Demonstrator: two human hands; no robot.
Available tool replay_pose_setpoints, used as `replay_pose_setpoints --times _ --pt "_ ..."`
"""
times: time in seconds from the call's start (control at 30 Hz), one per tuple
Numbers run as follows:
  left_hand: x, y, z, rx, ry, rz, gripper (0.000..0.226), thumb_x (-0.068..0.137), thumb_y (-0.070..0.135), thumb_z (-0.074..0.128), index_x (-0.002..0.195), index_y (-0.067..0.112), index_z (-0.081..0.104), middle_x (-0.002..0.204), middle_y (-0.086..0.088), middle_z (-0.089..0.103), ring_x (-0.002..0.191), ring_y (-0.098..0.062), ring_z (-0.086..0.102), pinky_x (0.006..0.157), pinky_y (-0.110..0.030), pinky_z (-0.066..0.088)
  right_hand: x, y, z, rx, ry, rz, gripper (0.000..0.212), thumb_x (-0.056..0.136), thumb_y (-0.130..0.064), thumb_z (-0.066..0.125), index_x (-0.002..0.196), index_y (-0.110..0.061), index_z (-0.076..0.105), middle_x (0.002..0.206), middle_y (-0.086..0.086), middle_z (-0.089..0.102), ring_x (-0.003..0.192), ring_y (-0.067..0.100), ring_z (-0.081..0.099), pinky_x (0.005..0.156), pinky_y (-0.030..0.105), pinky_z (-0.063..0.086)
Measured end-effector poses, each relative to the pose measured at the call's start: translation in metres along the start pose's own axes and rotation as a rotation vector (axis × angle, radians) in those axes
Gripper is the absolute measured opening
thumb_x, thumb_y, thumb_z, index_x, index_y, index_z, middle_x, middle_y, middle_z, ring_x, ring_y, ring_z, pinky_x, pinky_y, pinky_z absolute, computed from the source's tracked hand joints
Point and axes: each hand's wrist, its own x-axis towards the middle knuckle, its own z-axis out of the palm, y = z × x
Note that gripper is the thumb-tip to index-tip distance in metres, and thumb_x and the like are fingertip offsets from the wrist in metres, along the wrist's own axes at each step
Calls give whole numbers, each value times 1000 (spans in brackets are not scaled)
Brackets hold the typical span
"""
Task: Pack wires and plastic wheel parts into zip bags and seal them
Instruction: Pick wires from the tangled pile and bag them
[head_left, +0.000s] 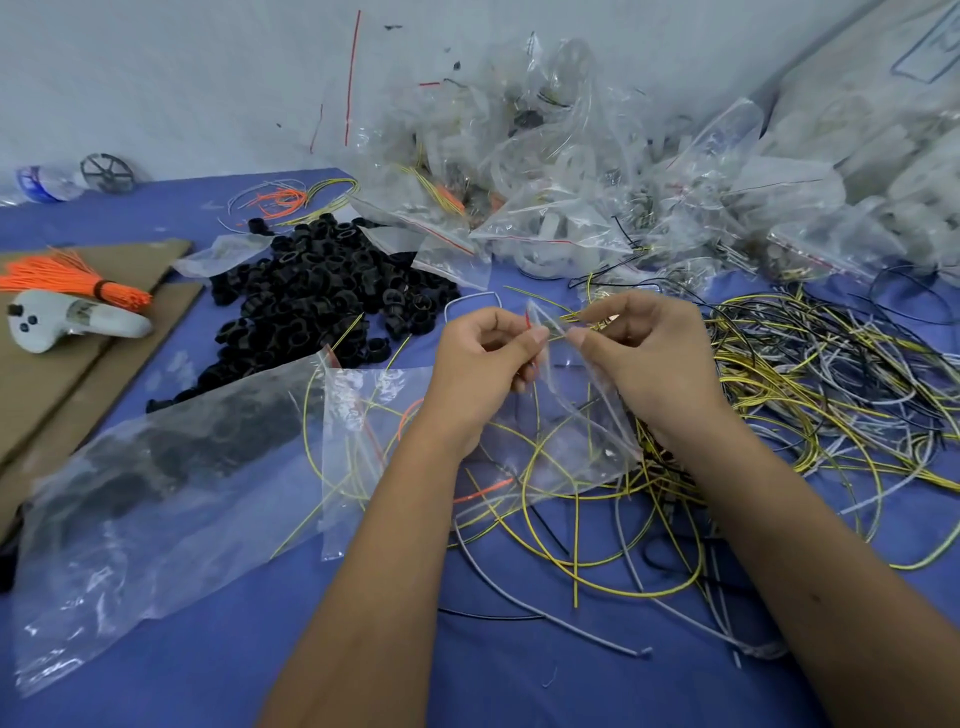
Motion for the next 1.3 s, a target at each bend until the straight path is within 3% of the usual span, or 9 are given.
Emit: replay_pose_setpoints --times 0.17,0.37,0.53,0.63,0.7,0.8,1.0,1.17,1.3 --pt "1 7 -12 -136 14 -8 20 92 -4 67 78 10 65 54 1 59 45 -8 48 42 -16 36 2 2 -8 -355 147 -206 16 81 -14 79 89 -19 66 62 -7 61 57 8 56 63 31 47" --pt "-2 10 -5 -143 159 83 21 93 -2 68 78 11 61 56 0 61 42 -11 47 41 -20 34 -4 -12 -1 -573 -45 -684 21 74 -1 79 85 -13 66 85 -4 61 86 22 51 77 33 42" --pt "-4 12 1 -105 193 131 23 92 -1 68 77 13 59 54 2 58 41 -10 44 42 -19 35 -9 -17 4 -567 -345 -676 16 75 -3 82 84 -15 75 74 -16 59 71 -2 43 70 21 39" --pt "-6 14 3 -134 159 151 23 92 0 69 77 14 59 54 3 57 43 -9 44 42 -18 35 -11 -17 4 -597 -434 -547 11 82 -27 81 89 -21 76 69 -20 59 64 -2 48 67 26 43" --pt "-8 16 4 -168 118 160 23 91 1 70 77 16 60 55 2 57 45 -9 47 42 -18 36 -11 -14 3 -670 -405 -476 34 81 -59 69 94 -28 73 80 -15 72 69 4 60 67 25 44" --pt "-10 19 4 -195 72 172 20 88 4 71 78 16 60 55 1 58 44 -9 48 42 -18 36 -10 -14 4 -778 -358 -532 52 76 -75 61 96 -28 68 81 -8 73 75 24 67 66 31 43" --pt "-11 20 4 -123 123 213 16 91 7 73 81 12 61 60 0 61 49 -10 53 48 -21 41 -12 -12 8 -874 -450 -508 83 64 -95 45 115 -31 56 110 -14 65 110 14 57 97 43 36" --pt "-13 16 8 189 102 330 35 88 40 74 82 10 58 72 -12 59 67 -29 53 64 -36 45 -14 -13 12 -869 -340 -539 53 81 -66 41 99 -23 67 98 -9 69 95 21 58 86 40 34" --pt "-13 18 4 150 219 362 38 96 51 49 81 17 56 76 6 56 72 -11 50 68 -27 41 -10 -11 8 -557 -326 -539 11 84 -18 65 87 -17 75 75 -4 71 73 21 66 69 22 44"
